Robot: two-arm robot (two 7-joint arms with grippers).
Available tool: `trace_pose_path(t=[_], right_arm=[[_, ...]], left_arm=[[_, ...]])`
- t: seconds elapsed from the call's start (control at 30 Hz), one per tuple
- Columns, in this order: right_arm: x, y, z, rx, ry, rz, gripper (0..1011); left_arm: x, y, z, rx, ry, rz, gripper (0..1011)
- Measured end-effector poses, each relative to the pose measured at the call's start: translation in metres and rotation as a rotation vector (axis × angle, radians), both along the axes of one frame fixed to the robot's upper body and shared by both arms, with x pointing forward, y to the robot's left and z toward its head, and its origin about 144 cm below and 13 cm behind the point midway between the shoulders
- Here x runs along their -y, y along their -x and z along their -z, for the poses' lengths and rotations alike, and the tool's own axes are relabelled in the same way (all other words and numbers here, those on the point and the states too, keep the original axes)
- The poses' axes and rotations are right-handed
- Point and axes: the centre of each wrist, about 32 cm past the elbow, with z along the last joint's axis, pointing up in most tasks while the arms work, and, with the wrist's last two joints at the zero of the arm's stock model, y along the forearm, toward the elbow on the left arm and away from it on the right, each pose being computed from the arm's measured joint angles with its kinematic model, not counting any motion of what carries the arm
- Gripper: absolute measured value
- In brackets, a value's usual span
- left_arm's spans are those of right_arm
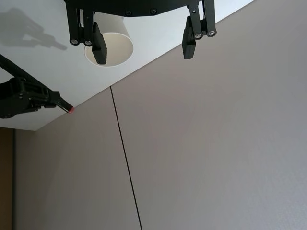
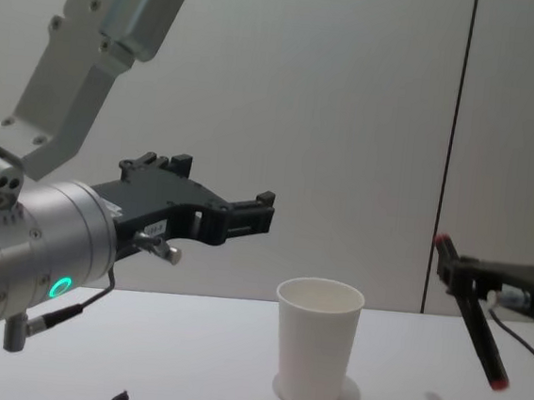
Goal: Place the pen into the pen holder.
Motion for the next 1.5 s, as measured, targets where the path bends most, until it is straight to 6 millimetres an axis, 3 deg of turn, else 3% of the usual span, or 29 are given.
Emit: trace_pose_path(t=[0.53,0.93,1.5], right_arm=[[-0.021,-0.005,0.002,0.247,-0.054,-0.06,185],[-0.046,-0.031,0.012,0.426,-0.083,-0.111,185],[-0.071,-0.054,0.037,0.506,-0.066,-0.154,185]], left_arm=[[0.0,0.0,0.0,0.0,0.0,0.0,1004],[0.0,0.0,0.0,0.0,0.0,0.0,1004],[0.0,0.0,0.0,0.0,0.0,0.0,1004]])
